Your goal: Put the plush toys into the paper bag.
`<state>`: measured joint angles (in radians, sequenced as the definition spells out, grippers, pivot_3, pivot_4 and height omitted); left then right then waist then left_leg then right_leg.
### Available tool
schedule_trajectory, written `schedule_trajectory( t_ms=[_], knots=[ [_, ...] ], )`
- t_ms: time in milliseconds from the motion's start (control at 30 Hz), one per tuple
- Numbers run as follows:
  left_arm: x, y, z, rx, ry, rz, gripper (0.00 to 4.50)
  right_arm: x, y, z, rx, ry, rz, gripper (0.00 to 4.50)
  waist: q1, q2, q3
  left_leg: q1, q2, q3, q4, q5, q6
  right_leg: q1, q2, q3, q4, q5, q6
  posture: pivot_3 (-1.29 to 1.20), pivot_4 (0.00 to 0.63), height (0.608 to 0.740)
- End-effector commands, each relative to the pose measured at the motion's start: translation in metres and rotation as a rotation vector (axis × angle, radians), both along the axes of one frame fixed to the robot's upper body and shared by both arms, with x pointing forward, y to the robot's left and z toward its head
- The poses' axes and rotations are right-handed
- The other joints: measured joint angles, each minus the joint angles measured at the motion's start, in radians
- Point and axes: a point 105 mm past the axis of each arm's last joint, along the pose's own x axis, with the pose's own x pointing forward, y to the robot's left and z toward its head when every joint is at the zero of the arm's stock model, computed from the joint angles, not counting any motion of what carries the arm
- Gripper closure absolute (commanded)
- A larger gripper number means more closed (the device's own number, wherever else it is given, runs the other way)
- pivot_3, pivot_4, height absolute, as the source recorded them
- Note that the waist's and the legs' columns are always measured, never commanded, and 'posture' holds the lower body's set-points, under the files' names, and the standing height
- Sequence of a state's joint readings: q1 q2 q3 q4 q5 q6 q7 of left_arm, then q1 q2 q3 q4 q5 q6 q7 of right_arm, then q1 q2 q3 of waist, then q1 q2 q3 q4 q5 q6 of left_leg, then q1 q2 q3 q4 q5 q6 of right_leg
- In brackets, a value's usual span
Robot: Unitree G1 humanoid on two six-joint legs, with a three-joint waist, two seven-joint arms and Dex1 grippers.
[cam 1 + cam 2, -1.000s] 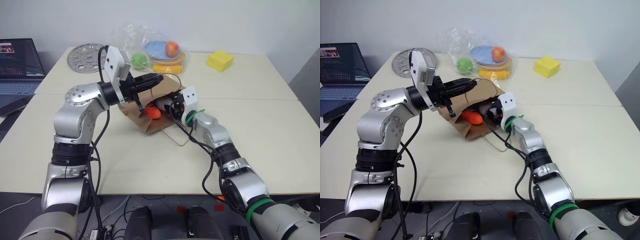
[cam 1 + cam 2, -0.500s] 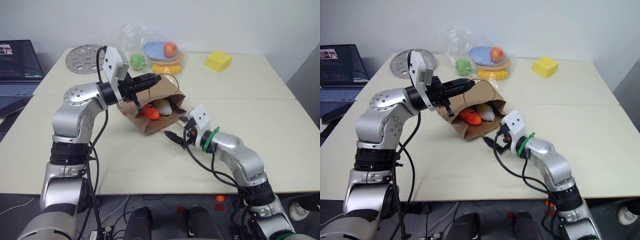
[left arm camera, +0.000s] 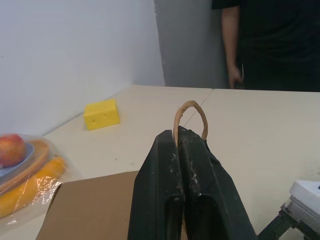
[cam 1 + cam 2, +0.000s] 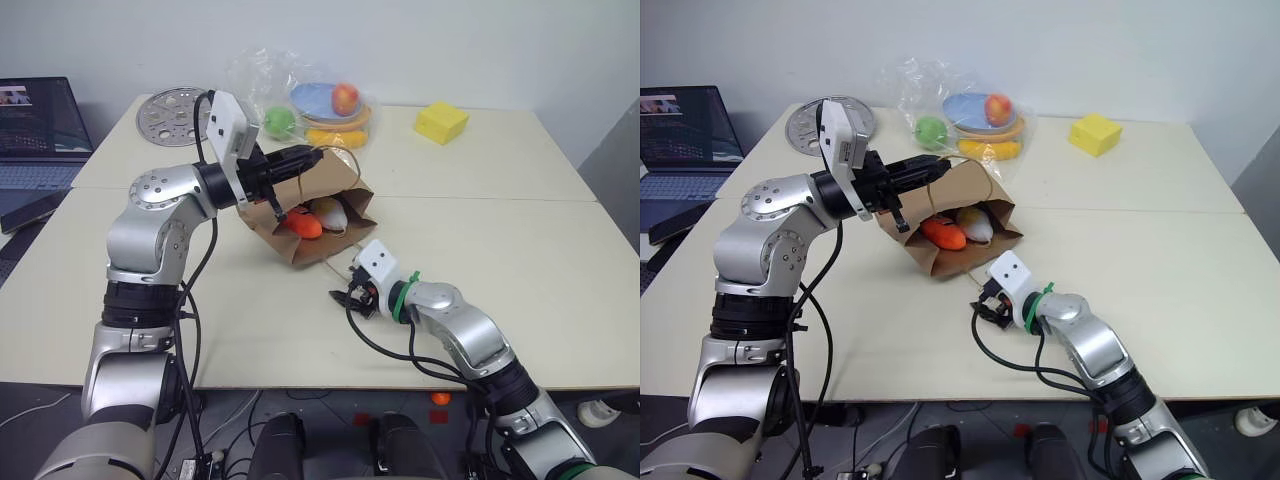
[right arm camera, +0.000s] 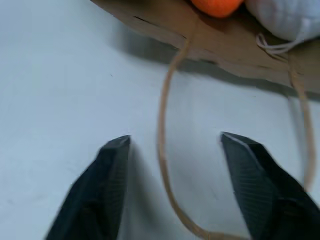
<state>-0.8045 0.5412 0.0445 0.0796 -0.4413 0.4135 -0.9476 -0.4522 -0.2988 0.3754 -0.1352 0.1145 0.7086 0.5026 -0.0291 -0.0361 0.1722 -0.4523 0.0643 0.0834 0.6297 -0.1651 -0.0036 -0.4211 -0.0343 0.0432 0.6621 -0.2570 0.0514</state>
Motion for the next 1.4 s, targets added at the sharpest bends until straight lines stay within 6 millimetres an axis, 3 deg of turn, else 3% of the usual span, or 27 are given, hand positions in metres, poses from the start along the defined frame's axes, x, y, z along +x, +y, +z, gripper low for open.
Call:
schedule_trajectory(
  t_ms=[33,133,200,233,400,633,733,800,900,1033,1200,1300,1400],
  knots=[
    [-0.006,-0.001,0.012,-0.001,-0.060,-0.002,4.50,0.000,-0.002,0.012,0.026,-0.042,0.014,2.67,0.000,0.000,0.000,0.000,0.000,0.000,0.000,0.000,0.000,0.000,0.000,0.000,0.000,0.000,0.000,0.00,0.150,0.740],
    [-0.006,0.000,0.013,-0.003,-0.062,0.004,4.50,0.000,-0.006,0.014,0.032,-0.050,0.011,3.68,0.000,0.000,0.000,0.000,0.000,0.000,0.000,0.000,0.000,0.000,0.000,0.000,0.001,0.000,0.000,0.00,0.150,0.740],
    [-0.005,0.001,0.014,-0.005,-0.064,0.007,4.50,0.001,-0.009,0.027,0.082,-0.077,0.009,4.43,0.000,0.000,0.000,0.000,0.000,0.000,0.000,0.000,0.000,0.000,0.000,0.000,0.001,0.000,0.000,0.00,0.150,0.740],
    [-0.005,0.001,0.014,-0.006,-0.065,0.008,4.50,0.001,-0.009,0.032,0.105,-0.089,0.010,4.48,0.000,0.000,0.000,0.000,0.000,0.000,0.000,0.000,0.000,0.000,0.000,0.000,0.000,0.000,0.000,0.00,0.150,0.740],
    [-0.003,0.000,0.019,-0.034,-0.068,0.014,4.50,-0.018,-0.015,0.087,0.317,-0.145,0.075,4.48,0.000,0.000,0.000,0.000,0.000,0.000,0.000,0.000,0.000,0.000,0.000,0.000,0.000,0.000,0.000,0.00,0.150,0.740],
    [0.000,-0.001,0.040,-0.115,-0.072,0.000,4.50,-0.043,-0.018,0.133,0.327,-0.220,0.190,4.48,0.003,-0.001,0.000,0.000,0.000,0.000,0.001,0.000,0.000,0.001,0.000,0.000,0.000,0.000,0.000,0.00,0.150,0.740],
    [0.012,0.008,0.051,-0.153,-0.090,0.068,4.50,-0.048,-0.006,0.156,0.384,-0.241,0.237,4.48,-0.002,-0.001,0.000,0.001,0.000,-0.001,0.001,0.000,0.000,0.000,0.000,0.000,0.001,0.000,0.000,0.00,0.150,0.740],
    [0.016,0.014,0.033,-0.115,-0.053,0.091,4.50,-0.047,0.008,0.167,0.403,-0.264,0.267,4.48,-0.005,0.000,0.000,0.001,0.001,-0.002,0.001,0.000,0.000,0.000,0.001,0.000,0.001,0.001,0.001,0.00,0.150,0.740],
    [0.020,0.021,0.019,-0.090,-0.036,0.128,4.50,-0.041,0.022,0.171,0.417,-0.274,0.277,4.48,-0.004,0.000,0.000,0.001,0.001,-0.001,0.000,0.000,0.000,0.000,0.002,0.000,0.001,0.001,0.001,0.00,0.150,0.740],
    [0.018,0.032,0.006,-0.073,-0.015,0.175,4.50,-0.020,0.041,0.144,0.342,-0.247,0.257,4.48,0.001,-0.001,0.000,0.000,0.001,-0.001,0.000,0.000,0.000,0.000,0.002,0.000,0.001,0.001,0.001,0.00,0.150,0.740],
    [0.008,0.044,0.004,-0.074,-0.005,0.204,4.50,-0.011,0.044,0.139,0.310,-0.277,0.263,4.48,0.002,-0.001,0.000,-0.001,0.000,0.000,0.000,0.000,0.000,0.000,0.000,0.000,0.000,0.001,0.001,0.00,0.150,0.740],
    [-0.011,0.046,0.007,-0.091,0.013,0.168,3.85,-0.017,0.041,0.147,0.344,-0.269,0.311,3.87,0.000,-0.001,0.000,-0.001,0.000,0.000,0.000,0.000,0.000,0.000,0.000,0.000,0.000,0.001,0.001,0.00,0.150,0.740],
    [-0.030,0.055,0.008,-0.056,0.016,0.191,2.96,-0.024,0.032,0.155,0.358,-0.264,0.353,2.85,-0.002,-0.001,0.000,-0.001,0.001,-0.001,0.000,0.000,0.000,-0.001,0.000,0.000,0.001,0.001,0.001,0.00,0.150,0.740]
  ],
)
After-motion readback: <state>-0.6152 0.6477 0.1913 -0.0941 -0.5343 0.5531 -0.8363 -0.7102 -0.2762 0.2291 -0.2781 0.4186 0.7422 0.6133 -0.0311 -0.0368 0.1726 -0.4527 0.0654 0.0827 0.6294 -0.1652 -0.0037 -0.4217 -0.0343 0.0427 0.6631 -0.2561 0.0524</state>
